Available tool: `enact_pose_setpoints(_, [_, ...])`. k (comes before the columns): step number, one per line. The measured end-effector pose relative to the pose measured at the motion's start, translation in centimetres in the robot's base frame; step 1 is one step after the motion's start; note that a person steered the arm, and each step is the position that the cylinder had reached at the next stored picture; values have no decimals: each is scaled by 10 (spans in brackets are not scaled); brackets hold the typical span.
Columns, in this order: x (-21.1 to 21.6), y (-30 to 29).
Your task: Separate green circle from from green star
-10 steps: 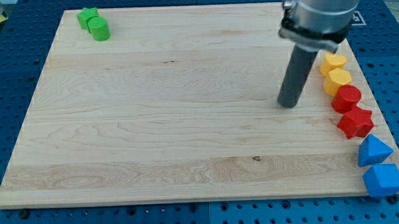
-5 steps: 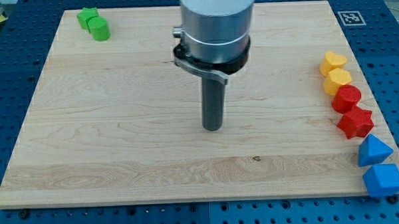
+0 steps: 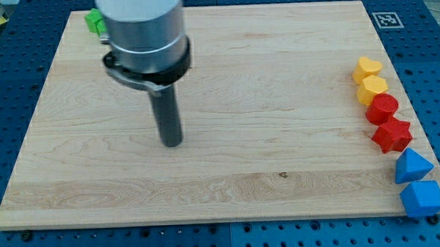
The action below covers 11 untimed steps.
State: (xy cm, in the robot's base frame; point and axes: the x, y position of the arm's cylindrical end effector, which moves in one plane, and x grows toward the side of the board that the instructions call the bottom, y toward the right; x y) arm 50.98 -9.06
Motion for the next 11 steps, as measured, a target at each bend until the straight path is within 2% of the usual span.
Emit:
enact_pose_setpoints(2, [-3, -74])
enact_pose_setpoints(6, [-29, -170])
enact_pose_setpoints(9, [-111, -187])
enact_pose_setpoints(11, [-144, -213])
